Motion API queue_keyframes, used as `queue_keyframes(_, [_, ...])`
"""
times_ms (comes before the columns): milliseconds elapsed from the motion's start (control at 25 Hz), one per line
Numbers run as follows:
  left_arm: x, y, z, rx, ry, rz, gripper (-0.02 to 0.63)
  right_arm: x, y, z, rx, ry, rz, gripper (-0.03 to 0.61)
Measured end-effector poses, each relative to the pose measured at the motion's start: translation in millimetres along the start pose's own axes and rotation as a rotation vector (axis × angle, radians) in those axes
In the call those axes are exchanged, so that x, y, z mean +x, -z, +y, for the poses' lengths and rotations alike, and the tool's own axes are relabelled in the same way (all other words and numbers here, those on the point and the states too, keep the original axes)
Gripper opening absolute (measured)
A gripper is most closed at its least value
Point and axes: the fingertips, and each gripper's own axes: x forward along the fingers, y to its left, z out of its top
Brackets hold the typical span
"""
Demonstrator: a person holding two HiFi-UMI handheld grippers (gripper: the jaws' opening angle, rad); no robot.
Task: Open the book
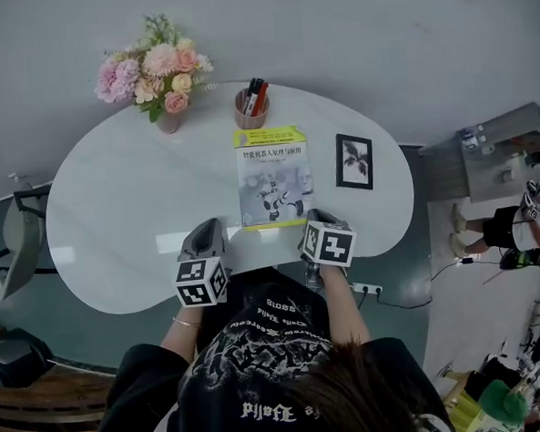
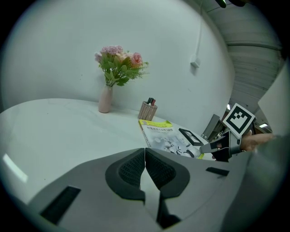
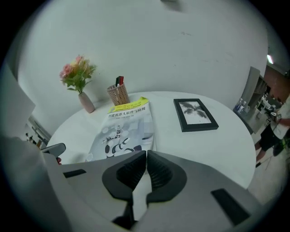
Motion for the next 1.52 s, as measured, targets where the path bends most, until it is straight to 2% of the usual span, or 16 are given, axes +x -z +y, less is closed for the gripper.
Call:
queue_keyframes(240, [0.5,0.2,4.0,-0.03,-0.009,-0.001,0.023,-5.2,-2.1,-6.0,0.149,-0.016,-0.038,0.029])
queue_keyframes(560, [3.5,1.0,3.5,-0.038,-0.002,0.012,0.023,-15.9,-14.6,28.9,0.135,-0.139,-0.106,0.029])
queue_keyframes(1000, [-1.3,0.0,9.7,-0.065,-0.03,-0.008,0.023,-26.7,-24.1,77.8,0.095,-0.3,-0.14,0.029])
queue_keyframes(1280, [-6.5,-3.2,18.7,-0.086,-0.063,-0.031,0.024,-26.9,-25.3,104.9,0.051,-0.396,-0.12,0.029])
queue_keyframes(1520, [-12.9,-7.2,20.2,-0.071,-0.085,-0.05,0.023,-28.3,-24.1,127.8,-0.082,-0.432,-0.113,0.029])
